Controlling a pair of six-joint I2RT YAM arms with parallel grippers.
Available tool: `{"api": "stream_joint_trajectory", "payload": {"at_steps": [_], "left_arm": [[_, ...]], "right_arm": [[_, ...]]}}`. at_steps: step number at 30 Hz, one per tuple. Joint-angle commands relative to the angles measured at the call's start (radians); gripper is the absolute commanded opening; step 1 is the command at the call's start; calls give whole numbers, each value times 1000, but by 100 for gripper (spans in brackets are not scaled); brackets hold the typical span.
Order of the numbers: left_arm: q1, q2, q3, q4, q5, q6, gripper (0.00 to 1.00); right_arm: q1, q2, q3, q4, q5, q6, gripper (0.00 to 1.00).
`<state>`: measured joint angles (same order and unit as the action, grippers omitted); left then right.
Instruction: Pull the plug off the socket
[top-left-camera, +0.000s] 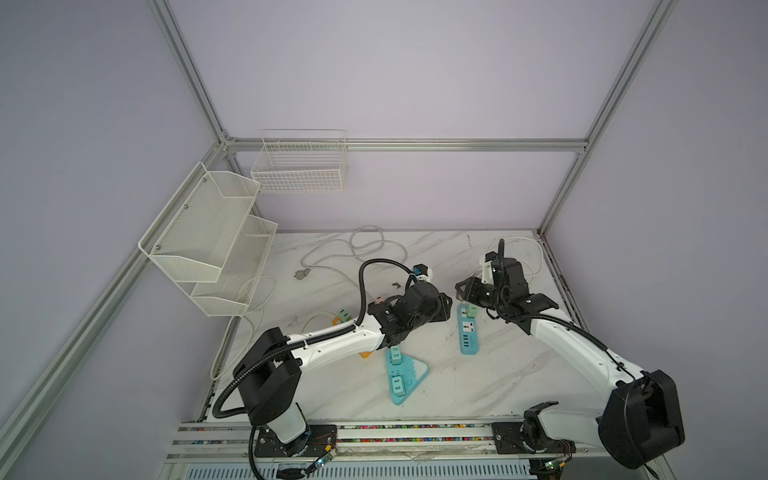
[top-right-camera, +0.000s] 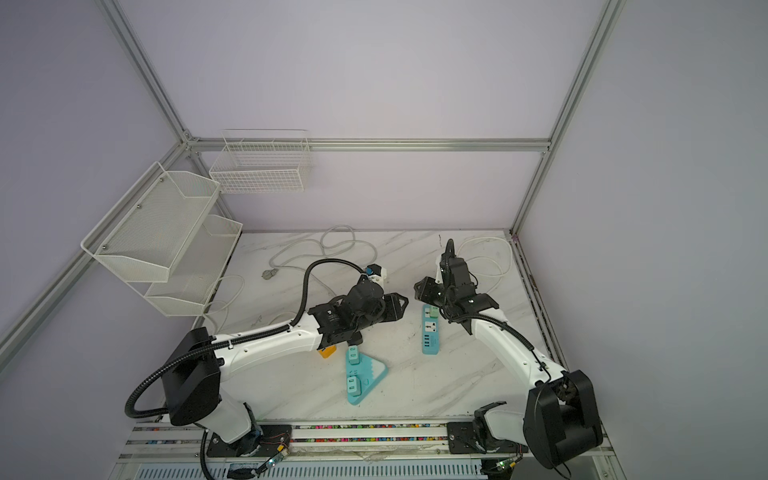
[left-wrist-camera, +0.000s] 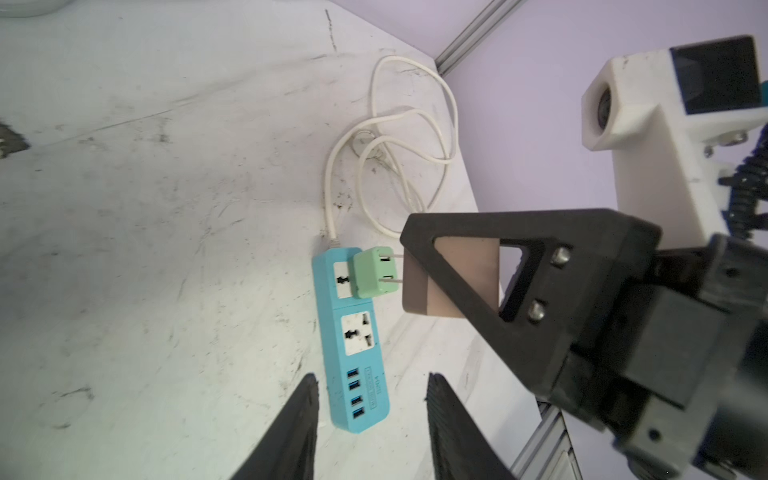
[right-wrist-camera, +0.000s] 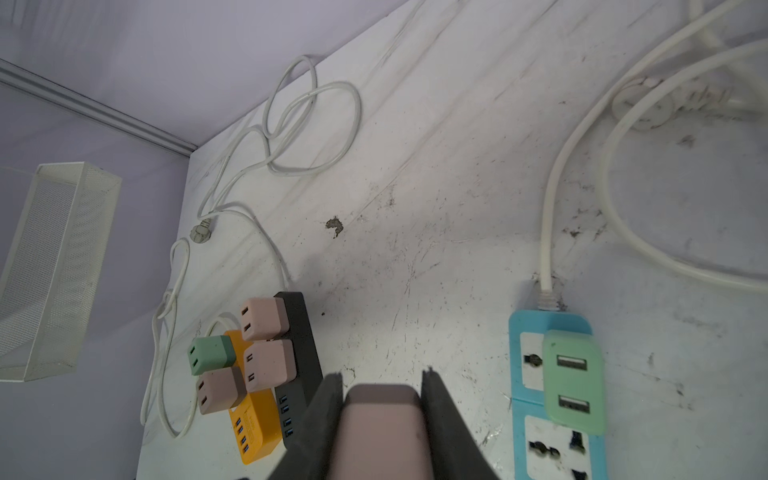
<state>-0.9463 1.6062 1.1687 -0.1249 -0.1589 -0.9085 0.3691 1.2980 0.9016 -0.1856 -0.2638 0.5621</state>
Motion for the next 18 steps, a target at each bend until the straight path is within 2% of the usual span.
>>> {"api": "stream_joint_trajectory", "payload": {"at_steps": [1,8,18], "left_arm": [[11,-82,-82,-67,-78,49,44],[33,-168,-167,-71,-111,46,46],[64,-179,-220,-38,-81,30,48]], "right_arm": [[48,40,-32,160,-40,48,11],[157,175,-76,361,25,126,11],[191,380,-23,474,43,147,11]]}}
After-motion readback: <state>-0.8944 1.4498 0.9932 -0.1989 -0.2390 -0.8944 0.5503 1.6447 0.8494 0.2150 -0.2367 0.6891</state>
